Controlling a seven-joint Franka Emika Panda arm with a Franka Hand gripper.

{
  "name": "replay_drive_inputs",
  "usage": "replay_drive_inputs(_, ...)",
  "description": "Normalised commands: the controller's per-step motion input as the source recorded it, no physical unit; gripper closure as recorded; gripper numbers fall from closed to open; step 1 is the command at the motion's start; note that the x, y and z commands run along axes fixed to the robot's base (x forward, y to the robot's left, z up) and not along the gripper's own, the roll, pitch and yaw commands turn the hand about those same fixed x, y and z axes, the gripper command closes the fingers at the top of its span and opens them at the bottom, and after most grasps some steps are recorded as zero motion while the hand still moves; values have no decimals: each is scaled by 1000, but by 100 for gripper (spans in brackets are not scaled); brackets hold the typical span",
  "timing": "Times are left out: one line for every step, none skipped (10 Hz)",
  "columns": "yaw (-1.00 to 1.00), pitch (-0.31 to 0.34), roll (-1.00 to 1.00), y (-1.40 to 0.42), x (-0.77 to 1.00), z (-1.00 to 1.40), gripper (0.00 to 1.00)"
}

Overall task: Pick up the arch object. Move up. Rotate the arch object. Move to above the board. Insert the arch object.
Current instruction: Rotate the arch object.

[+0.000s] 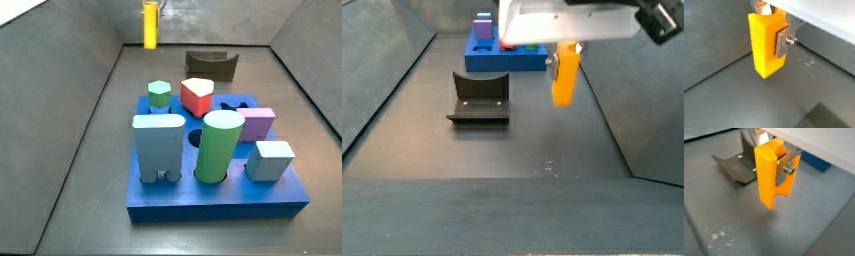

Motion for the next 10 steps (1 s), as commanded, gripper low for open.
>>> replay_drive_inputs(21,-51,41,-506,-290,1000,100)
replay_drive_inputs(21,-38,81,-413,-244,1000,100)
replay_drive_inputs(22,-6,109,-344,-206,1000,100)
replay_drive_inputs(20,45,134,-291,-174,1000,100)
replay_drive_inputs(21,62,150,-256,-153,1000,100)
replay_drive_inputs(22,55,134,-206,-130,1000,100)
replay_drive_inputs(19,41,114,-168,-117,1000,100)
replay_drive_inputs(19,31,107,-138,-105,1000,100)
replay_drive_inputs(20,29,106,-87,-74,838,100)
replay_drive_inputs(20,32,106,-47,-51,708,100)
